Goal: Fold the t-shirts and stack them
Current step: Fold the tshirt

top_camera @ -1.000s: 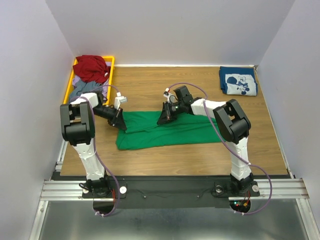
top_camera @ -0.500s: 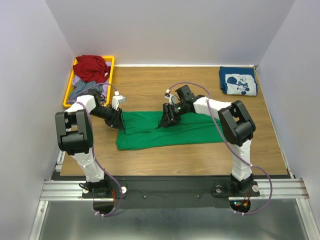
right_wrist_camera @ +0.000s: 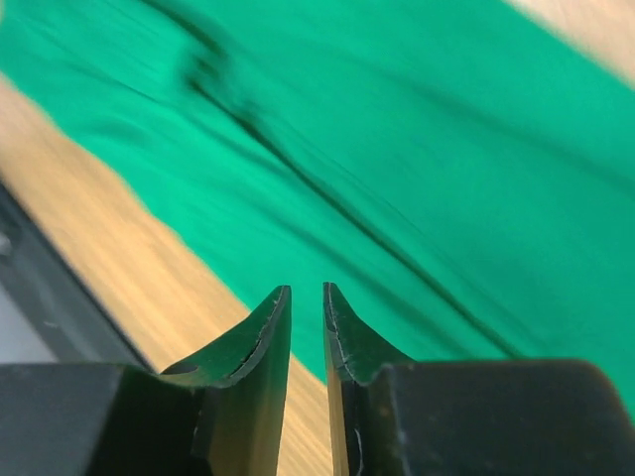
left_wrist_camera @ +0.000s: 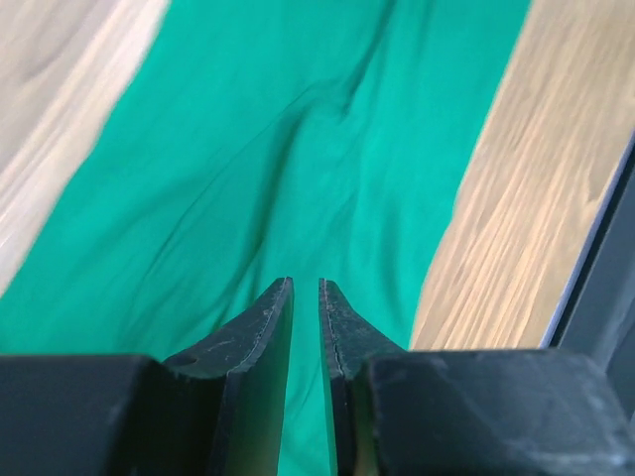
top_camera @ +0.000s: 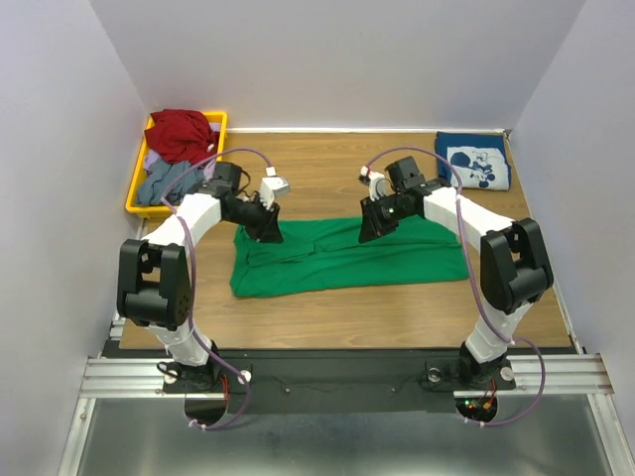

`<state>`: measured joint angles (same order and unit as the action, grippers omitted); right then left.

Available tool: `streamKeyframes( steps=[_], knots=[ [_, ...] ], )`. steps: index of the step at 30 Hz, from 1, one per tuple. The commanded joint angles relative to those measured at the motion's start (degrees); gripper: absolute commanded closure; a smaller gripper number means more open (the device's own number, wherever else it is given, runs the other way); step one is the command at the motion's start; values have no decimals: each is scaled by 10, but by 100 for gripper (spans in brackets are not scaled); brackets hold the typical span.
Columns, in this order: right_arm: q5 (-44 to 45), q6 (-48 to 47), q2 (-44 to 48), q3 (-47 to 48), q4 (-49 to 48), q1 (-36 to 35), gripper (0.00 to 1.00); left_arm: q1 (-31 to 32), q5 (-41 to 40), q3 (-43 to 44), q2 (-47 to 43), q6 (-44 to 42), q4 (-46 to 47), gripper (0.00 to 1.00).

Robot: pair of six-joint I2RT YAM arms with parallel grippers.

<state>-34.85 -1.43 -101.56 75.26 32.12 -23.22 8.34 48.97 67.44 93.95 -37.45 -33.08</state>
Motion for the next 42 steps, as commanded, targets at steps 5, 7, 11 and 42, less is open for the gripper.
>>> streamKeyframes(
  steps=[5, 7, 11, 42],
  knots=[
    [64, -78, -60, -19, 25, 34, 79, 49, -37, -35, 40, 127, 126, 75],
    [65, -81, -83, -14, 20, 40, 80, 49, -56, -36, 60, 132, 129, 77],
    [59, -86, -106, -6, 9, 47, 81, 49, -80, -39, 85, 142, 135, 77],
    [257, -195, -71, 2, 51, 85, 78, 83, -385, -25, 61, 177, 71, 83]
  ],
)
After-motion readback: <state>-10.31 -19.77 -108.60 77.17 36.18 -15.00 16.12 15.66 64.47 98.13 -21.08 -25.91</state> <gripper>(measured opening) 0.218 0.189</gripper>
